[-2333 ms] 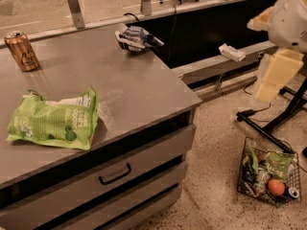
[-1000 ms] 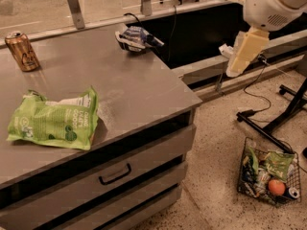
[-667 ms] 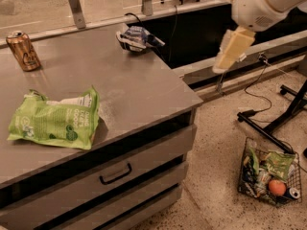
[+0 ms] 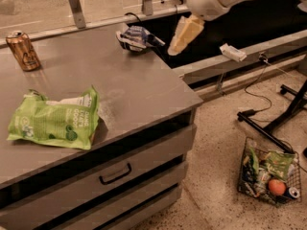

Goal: Move blue chip bag near orange can

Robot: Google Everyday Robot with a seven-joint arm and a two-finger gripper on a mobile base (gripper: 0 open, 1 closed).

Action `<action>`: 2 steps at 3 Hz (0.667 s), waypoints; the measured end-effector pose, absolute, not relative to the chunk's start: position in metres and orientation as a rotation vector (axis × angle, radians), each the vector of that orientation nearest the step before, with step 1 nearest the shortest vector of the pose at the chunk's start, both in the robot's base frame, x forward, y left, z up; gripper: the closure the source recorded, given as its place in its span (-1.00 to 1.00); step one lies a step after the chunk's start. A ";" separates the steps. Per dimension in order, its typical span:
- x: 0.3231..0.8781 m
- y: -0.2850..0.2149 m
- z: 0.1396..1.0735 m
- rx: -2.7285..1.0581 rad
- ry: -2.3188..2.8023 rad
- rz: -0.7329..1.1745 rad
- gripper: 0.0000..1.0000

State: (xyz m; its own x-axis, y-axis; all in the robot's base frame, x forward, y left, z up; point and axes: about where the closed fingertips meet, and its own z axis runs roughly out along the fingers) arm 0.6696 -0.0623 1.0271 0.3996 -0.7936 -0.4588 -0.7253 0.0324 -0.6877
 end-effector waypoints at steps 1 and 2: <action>0.703 -0.024 1.013 -1.707 1.312 -0.048 -1.00; 0.740 0.009 0.987 -1.712 1.350 -0.030 -1.00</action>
Offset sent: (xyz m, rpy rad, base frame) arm 0.1181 0.1069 -0.0679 0.0104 0.0850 -0.0103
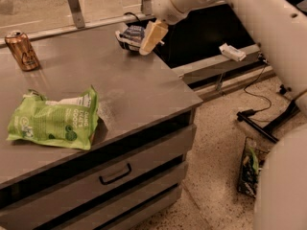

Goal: Move blue chip bag near orange can

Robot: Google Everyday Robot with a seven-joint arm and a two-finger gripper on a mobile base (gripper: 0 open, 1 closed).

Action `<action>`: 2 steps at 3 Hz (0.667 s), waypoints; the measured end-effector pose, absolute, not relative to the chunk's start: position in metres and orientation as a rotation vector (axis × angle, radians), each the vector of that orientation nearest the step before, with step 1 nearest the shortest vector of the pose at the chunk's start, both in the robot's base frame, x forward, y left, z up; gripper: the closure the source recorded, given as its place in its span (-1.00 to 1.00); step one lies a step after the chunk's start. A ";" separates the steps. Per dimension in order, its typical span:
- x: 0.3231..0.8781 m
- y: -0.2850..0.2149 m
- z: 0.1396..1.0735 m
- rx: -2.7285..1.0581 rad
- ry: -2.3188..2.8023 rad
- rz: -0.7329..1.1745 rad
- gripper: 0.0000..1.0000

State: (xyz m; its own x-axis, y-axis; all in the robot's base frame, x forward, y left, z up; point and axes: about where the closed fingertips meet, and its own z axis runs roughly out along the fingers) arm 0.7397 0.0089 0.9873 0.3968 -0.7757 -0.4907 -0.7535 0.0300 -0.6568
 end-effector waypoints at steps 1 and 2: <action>0.764 0.036 0.960 -1.732 1.390 -0.030 -1.00; 0.781 0.053 0.934 -1.757 1.433 -0.027 -0.65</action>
Offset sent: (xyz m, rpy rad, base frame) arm 0.0639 0.0620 -0.0800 -0.0937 0.1040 -0.0503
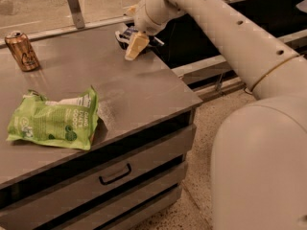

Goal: Move blue chip bag near orange can

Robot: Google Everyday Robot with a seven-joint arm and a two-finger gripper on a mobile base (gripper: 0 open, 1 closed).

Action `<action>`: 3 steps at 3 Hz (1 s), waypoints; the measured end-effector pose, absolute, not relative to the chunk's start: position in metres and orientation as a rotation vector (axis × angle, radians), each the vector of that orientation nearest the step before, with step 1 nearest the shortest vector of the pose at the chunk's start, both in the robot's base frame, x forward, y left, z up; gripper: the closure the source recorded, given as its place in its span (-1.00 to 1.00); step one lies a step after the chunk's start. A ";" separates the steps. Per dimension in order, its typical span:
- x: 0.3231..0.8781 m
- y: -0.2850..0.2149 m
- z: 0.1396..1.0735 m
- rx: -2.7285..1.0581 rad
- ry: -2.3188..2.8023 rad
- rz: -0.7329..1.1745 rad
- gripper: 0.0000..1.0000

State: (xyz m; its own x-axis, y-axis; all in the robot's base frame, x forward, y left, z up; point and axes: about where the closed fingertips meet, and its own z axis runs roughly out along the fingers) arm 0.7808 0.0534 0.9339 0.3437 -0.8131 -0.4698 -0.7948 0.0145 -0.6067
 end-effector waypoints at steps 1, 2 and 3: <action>0.793 0.063 0.906 -1.776 1.480 -0.013 -0.16; 0.797 0.067 0.889 -1.790 1.496 -0.023 0.30; 0.799 0.063 0.877 -1.800 1.518 -0.050 0.77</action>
Offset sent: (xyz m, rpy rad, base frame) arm 0.0202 0.0126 -0.0586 -0.0649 0.0541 -0.0345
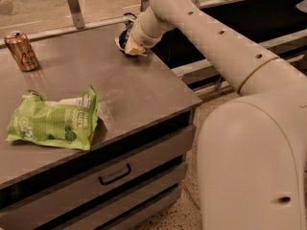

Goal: Move blue chip bag near orange can

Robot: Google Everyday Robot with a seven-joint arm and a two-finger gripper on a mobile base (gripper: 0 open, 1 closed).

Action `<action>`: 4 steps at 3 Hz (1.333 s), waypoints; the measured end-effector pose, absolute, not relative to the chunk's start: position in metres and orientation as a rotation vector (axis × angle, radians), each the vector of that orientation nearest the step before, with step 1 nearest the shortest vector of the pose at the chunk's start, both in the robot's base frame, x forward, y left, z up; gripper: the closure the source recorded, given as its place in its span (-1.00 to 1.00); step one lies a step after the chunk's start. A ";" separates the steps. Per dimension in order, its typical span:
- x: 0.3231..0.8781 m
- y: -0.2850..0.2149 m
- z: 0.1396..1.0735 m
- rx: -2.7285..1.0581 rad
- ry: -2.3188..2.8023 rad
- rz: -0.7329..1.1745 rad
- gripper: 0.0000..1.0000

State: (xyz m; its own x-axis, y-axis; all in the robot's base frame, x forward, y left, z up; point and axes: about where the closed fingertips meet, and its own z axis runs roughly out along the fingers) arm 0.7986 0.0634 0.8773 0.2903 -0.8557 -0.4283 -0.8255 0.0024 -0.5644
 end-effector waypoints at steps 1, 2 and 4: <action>0.798 0.061 0.875 -1.796 1.520 -0.063 1.00; 0.794 0.061 0.885 -1.777 1.491 -0.062 1.00; 0.783 0.076 0.961 -1.741 1.326 -0.068 1.00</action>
Offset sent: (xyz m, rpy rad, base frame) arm -0.0091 -0.0077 0.0271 0.0514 -0.0673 0.0043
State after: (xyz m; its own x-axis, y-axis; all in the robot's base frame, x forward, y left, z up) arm 0.7833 0.0758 0.9610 0.4189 -0.7862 -0.4543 -0.7357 -0.0006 -0.6773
